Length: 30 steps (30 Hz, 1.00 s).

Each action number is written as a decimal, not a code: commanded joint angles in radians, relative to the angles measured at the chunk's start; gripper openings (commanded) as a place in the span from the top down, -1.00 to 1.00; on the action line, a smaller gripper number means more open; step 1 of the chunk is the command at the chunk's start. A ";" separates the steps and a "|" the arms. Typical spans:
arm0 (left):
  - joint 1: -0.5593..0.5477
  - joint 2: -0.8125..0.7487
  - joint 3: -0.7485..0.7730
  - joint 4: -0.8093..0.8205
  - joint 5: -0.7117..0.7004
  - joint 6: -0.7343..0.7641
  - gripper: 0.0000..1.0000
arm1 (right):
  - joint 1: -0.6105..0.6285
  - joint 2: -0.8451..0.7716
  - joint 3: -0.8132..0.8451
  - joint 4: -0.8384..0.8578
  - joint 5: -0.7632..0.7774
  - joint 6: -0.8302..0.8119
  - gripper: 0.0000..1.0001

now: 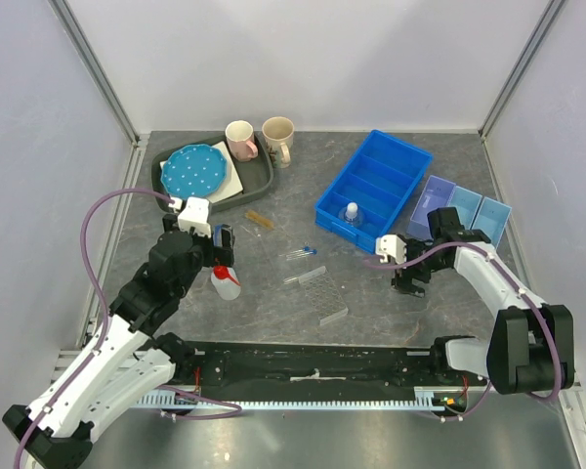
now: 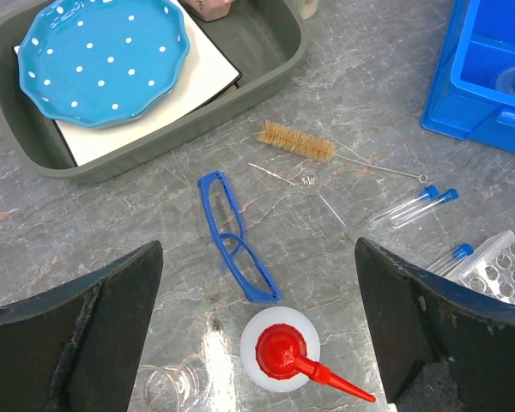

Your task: Organize the chemistry lab equipment

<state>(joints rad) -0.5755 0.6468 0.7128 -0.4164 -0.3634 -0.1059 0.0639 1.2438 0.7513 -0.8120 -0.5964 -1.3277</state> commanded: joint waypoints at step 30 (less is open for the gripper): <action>0.005 -0.019 -0.015 0.045 0.012 0.038 -0.93 | 0.010 0.043 0.019 0.097 -0.066 0.228 0.51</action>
<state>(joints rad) -0.5755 0.6384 0.6979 -0.4141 -0.3573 -0.1043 0.0700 1.3125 0.7223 -0.7136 -0.5873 -1.1545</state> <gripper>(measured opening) 0.971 0.557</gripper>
